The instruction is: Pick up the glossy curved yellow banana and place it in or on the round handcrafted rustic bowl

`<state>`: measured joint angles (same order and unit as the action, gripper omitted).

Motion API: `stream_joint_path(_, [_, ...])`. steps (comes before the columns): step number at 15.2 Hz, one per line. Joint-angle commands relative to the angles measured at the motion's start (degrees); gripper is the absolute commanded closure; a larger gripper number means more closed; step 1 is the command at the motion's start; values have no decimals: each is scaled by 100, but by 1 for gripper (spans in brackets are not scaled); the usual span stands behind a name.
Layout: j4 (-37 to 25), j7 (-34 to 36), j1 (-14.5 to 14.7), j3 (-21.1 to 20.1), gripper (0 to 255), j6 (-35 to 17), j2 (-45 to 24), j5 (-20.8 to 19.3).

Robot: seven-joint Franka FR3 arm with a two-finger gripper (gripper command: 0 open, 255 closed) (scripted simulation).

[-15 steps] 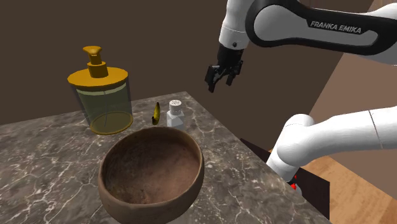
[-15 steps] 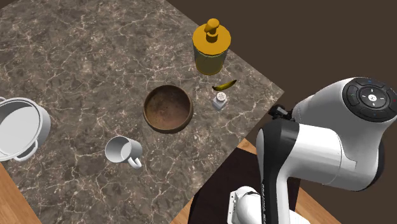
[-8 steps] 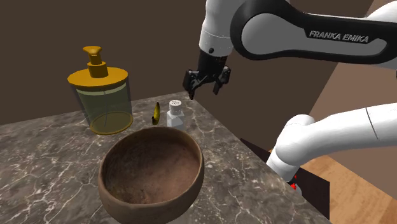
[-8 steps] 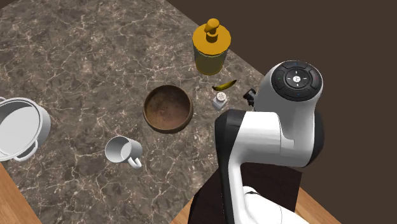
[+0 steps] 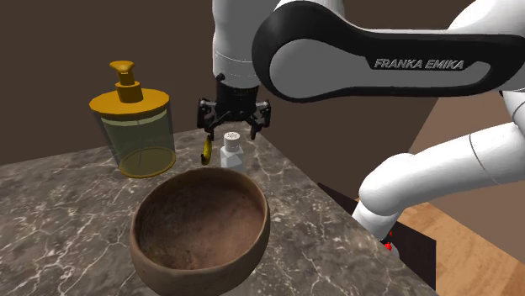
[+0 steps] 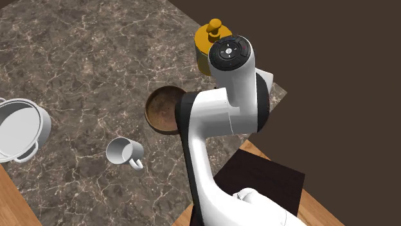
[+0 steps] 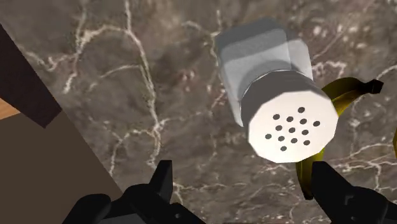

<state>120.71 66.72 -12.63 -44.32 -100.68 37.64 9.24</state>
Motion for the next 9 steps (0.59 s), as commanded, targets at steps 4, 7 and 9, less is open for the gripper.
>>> stream_joint_path(4, [-991,1447,-964,-1297,0,-10,-738,-296])
stream_joint_path(7, [-761,1436,-971,-1322,0,-240,-732,-280])
stream_joint_path(9, [-614,1434,-977,-1344,0,-394,-737,-276])
